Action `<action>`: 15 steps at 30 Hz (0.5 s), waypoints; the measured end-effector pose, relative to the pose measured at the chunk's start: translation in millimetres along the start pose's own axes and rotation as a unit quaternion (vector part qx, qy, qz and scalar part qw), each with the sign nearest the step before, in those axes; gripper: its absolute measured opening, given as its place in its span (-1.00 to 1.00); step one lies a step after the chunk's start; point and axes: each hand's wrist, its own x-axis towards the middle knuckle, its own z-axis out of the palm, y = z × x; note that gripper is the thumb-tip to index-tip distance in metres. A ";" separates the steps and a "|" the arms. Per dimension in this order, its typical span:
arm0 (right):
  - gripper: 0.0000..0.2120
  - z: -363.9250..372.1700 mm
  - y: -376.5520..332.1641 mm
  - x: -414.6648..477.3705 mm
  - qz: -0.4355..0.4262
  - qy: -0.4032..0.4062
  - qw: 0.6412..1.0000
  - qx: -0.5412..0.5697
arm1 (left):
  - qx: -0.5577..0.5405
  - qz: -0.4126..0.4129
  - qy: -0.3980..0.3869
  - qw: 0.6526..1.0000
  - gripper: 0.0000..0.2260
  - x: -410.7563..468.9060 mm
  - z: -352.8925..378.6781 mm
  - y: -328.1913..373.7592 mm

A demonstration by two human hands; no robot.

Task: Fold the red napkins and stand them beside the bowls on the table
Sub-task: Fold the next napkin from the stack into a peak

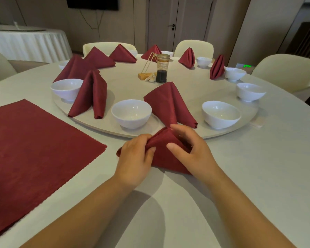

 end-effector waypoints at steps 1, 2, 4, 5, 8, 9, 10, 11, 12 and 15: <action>-0.66 2.3 5.6 -0.3 -0.005 0.017 1.000 -0.009 | 0.010 0.009 0.001 1.000 -0.76 0.8 6.1 -1.2; -0.68 3.8 10.6 -0.4 -0.004 0.028 0.999 -0.016 | 0.019 0.019 -0.005 1.000 -0.72 1.1 11.2 -2.4; -0.70 2.8 17.2 0.8 0.006 0.036 0.999 -0.027 | 0.027 0.045 -0.042 0.998 -0.54 3.6 15.4 -5.0; -0.71 0.5 20.0 1.7 0.007 0.039 0.999 -0.031 | 0.027 0.057 -0.064 0.996 -0.49 6.1 15.6 -8.8; -0.68 -4.7 28.0 3.3 -0.001 0.069 0.996 -0.050 | -0.021 0.067 -0.080 0.994 -0.48 14.1 12.8 -17.5; -0.68 -5.1 29.7 3.3 -0.005 0.076 0.995 -0.056 | -0.049 0.056 -0.067 0.995 -0.50 16.1 11.6 -19.3; -0.71 -5.0 31.2 3.0 -0.008 0.083 0.995 -0.062 | -0.070 0.040 -0.051 0.995 -0.55 17.6 11.0 -21.6; -0.76 -4.6 32.2 2.6 -0.009 0.089 0.994 -0.065 | -0.083 0.022 -0.040 0.996 -0.59 18.0 10.3 -23.7; -0.79 -4.3 32.8 2.4 -0.010 0.097 0.993 -0.068 | -0.088 0.007 -0.043 0.995 -0.62 17.5 9.8 -26.5; -0.85 -4.8 33.7 3.0 -0.007 0.119 0.991 -0.063 | -0.062 -0.007 -0.078 0.995 -0.58 16.0 8.9 -37.0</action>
